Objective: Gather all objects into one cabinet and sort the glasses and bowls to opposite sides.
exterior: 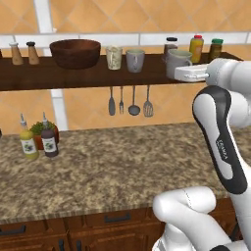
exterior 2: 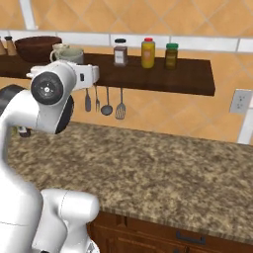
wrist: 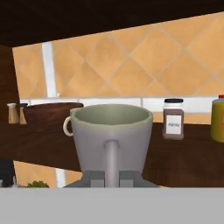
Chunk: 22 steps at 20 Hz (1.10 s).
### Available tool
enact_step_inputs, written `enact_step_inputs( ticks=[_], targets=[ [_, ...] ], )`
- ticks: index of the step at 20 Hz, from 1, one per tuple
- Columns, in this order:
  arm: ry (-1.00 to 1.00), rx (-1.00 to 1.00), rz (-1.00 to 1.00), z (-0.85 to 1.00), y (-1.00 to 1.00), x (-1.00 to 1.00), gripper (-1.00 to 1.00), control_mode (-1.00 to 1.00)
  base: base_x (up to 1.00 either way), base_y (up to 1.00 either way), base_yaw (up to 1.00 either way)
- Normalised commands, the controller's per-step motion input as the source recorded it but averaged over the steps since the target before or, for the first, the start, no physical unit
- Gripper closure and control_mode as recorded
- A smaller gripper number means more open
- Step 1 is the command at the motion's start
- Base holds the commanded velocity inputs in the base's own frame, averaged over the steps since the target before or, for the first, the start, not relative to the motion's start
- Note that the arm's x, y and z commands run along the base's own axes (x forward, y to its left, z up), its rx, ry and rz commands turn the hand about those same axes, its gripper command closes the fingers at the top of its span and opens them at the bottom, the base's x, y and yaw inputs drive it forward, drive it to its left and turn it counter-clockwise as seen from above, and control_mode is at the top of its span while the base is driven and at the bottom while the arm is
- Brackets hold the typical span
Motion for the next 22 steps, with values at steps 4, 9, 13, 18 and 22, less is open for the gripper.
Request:
enact_step_inputs(
  ticks=[4, 9, 13, 18, 22],
  targets=[
    [0.02, 0.04, 0.0, 0.07, -0.15, 0.5, 1.0, -1.0, 0.0, 0.0, 0.0],
    [0.0, 0.01, 0.07, 0.0, -0.05, 0.34, 1.0, -1.0, 0.0, 0.0, 0.0],
    [0.0, 0.0, 0.1, 0.0, 0.0, 0.47, 1.0, -1.0, 0.0, 0.0, 0.0],
    [0.0, 0.0, 0.05, 0.0, -0.14, 0.41, 1.0, -1.0, 0.0, 0.0, 0.0],
    [0.0, 0.0, 0.0, -0.01, -0.19, 0.14, 1.0, -1.0, 0.0, 0.0, 0.0]
  ],
)
